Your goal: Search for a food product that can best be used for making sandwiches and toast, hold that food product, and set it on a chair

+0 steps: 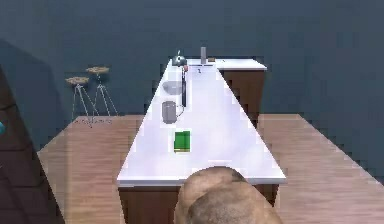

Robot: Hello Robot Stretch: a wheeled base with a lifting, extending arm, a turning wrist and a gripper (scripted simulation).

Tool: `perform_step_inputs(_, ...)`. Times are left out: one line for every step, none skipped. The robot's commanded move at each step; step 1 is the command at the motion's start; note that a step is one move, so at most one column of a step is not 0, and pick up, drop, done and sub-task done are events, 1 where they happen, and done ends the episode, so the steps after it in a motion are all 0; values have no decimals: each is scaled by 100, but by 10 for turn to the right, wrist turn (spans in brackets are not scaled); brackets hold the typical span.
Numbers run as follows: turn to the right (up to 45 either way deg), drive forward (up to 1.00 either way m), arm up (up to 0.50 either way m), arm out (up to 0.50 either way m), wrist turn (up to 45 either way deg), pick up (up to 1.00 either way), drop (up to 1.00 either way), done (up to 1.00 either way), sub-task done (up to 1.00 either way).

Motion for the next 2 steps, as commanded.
perform_step_inputs(450, 0, 0, 0, 0, 0, 0, 0, 0)
perform_step_inputs(450, 0, 0, 0, 0, 0, 0, 0, 0)
